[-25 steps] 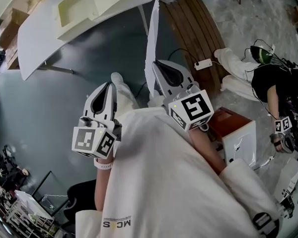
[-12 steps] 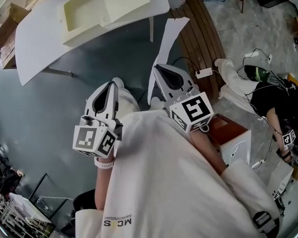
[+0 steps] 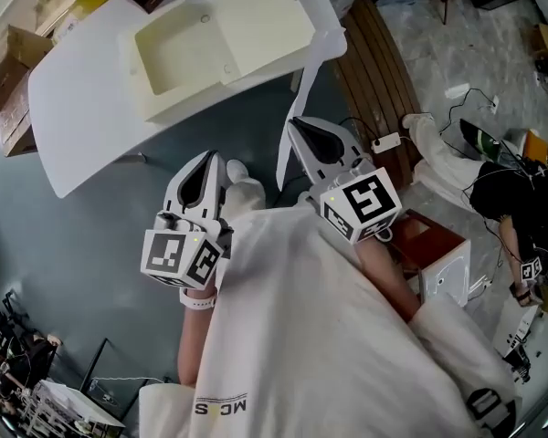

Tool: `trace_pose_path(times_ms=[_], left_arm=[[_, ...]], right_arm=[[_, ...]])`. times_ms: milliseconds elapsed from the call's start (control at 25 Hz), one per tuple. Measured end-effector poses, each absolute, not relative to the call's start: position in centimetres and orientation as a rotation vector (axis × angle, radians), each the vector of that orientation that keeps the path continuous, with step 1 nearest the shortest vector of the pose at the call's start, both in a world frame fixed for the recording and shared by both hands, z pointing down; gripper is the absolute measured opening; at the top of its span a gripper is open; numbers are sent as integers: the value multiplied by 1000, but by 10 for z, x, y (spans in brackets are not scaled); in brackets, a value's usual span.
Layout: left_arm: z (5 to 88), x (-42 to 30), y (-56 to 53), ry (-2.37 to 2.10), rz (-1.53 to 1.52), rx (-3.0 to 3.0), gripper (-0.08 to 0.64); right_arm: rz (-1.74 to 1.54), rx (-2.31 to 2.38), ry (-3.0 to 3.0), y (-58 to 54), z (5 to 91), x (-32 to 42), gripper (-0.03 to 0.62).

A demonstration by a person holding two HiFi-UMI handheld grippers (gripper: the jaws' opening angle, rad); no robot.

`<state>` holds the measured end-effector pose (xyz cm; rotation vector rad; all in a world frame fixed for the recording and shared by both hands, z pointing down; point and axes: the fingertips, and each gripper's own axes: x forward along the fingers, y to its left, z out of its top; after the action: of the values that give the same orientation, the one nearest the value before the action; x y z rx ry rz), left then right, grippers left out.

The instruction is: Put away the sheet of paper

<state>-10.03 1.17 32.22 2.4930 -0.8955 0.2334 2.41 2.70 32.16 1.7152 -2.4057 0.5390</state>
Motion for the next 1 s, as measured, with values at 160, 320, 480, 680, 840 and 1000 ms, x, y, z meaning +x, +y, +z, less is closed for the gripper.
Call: trace_pose_path(times_ms=[160,320,480,680,840,1000], left_arm=[[327,-120,-37,-835,248,2505,25],[324,-138,-83,-848,222,2501,25],[319,-142,-104,-889,204,2498,25],[321,-146,-135,-980,195,2457,25],[326,-147,-155,-1036,203,2434,25],[333,-139,-169,-1061,233,2412,25]], right_arm=[[540,1708,-2404,-29,316,-6,12],[492,1680,-2431,-80,304,-29,12],[509,1619,-2472,-113,299,-36,12],[525,1539,-2537,-158,296,-31,12],[560,1498,-2547,-185,308,-17,12],[643,1490,-2513,-213,332,8,12]])
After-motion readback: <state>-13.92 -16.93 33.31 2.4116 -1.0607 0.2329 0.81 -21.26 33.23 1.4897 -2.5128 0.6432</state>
